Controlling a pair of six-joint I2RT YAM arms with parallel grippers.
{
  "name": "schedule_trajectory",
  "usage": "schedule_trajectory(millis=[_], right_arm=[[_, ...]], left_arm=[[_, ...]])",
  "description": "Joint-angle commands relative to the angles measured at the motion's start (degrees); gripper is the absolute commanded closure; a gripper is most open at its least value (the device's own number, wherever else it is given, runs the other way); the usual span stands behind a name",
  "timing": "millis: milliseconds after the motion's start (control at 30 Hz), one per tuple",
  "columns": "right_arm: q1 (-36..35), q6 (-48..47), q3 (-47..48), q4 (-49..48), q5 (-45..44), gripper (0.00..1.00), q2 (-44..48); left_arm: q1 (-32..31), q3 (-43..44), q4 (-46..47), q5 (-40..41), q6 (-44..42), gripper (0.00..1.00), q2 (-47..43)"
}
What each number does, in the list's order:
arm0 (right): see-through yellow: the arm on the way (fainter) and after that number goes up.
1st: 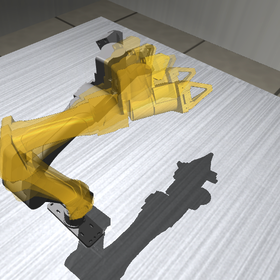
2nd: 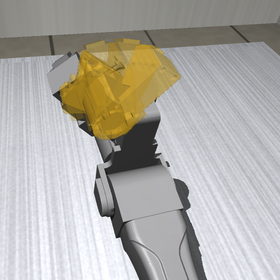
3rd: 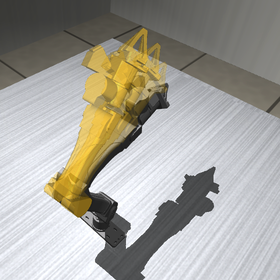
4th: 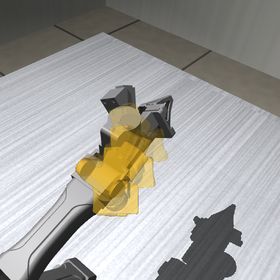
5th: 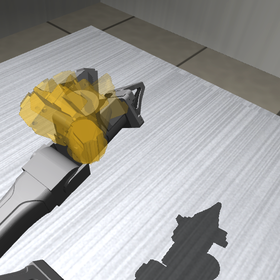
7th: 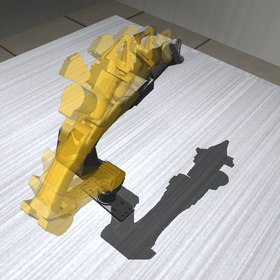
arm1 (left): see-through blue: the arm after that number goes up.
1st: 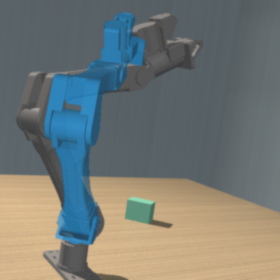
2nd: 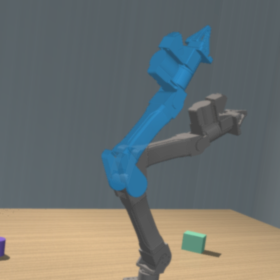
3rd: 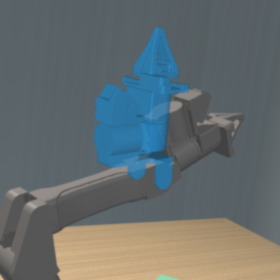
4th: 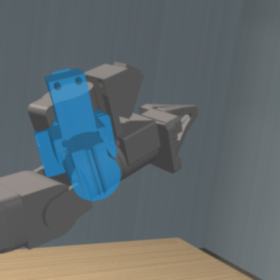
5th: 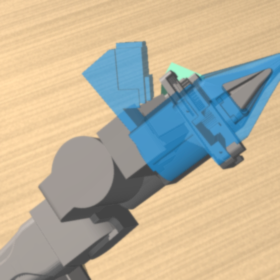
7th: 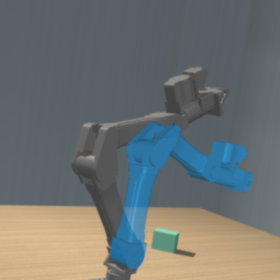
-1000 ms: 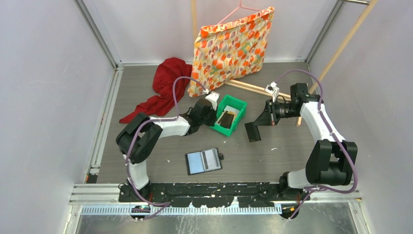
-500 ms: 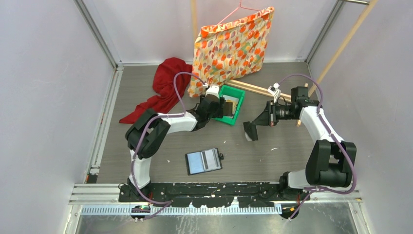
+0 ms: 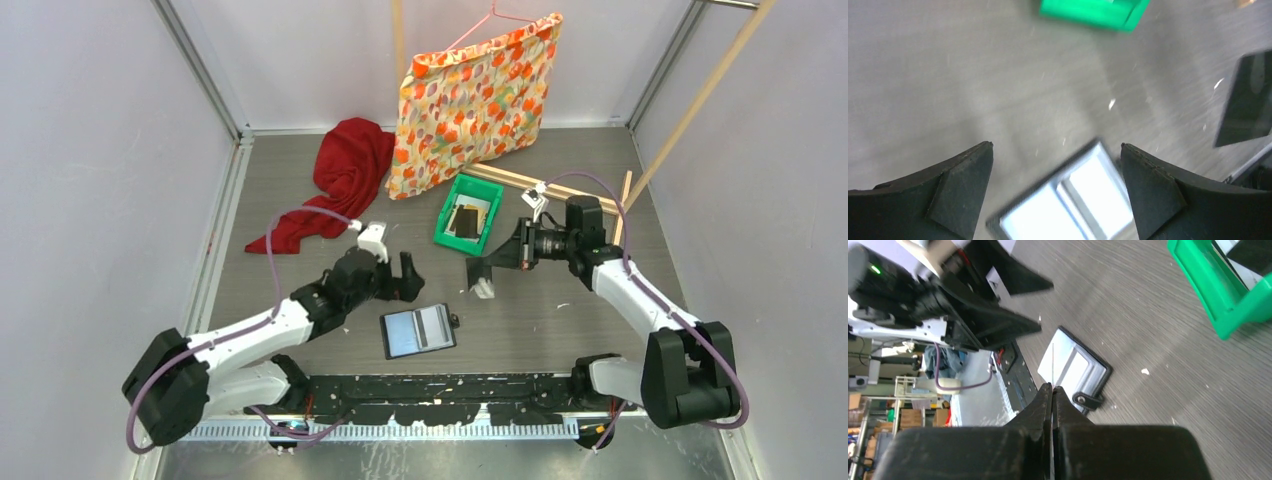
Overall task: Put the credit cards into the card holder
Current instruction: Move the storage box to the center of the board, then insert the credit card into the card holder.
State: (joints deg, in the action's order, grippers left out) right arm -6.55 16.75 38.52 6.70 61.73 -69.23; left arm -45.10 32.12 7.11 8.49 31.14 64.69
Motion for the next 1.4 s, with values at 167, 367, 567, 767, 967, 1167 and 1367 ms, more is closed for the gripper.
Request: schedule_trajectory(millis=[167,367,567,767,967,1167,1367], right_arm=[[-13.5,20.11,-2.6,-23.26,-12.59,0.99,-5.49],[-22.2,18.41,1.31,-19.89,-15.76,0.99,-11.52],[-22.33,19.01,1.09,-20.31,-15.71,0.99,-13.48],[-22.32,21.57,0.5,-20.93,-16.56,0.99,-14.52],[-22.46,18.19,1.56,-14.38,-18.48,0.99,-15.26],[-20.09,6.14,4.09,-0.8,-22.02,0.99,-13.26],[-17.39,-1.98,5.3,4.14,-23.52,0.99,-11.42]], left_arm=[[-0.34,-11.19,-24.24,-3.91,25.0,0.21,-17.63],[-0.51,-11.92,-29.95,-7.18,29.07,0.27,-18.47],[-1.59,-13.66,-30.1,-11.87,33.05,0.42,-14.24],[-2.72,-15.39,-23.23,-14.8,35.31,0.51,-7.74],[-5.3,-13.85,-10.92,-15.42,36.44,0.56,4.59],[-6.23,-10.48,-2.35,-15.99,35.95,0.58,15.48],[-6.24,-8.59,1.72,-15.0,34.88,0.58,20.64]])
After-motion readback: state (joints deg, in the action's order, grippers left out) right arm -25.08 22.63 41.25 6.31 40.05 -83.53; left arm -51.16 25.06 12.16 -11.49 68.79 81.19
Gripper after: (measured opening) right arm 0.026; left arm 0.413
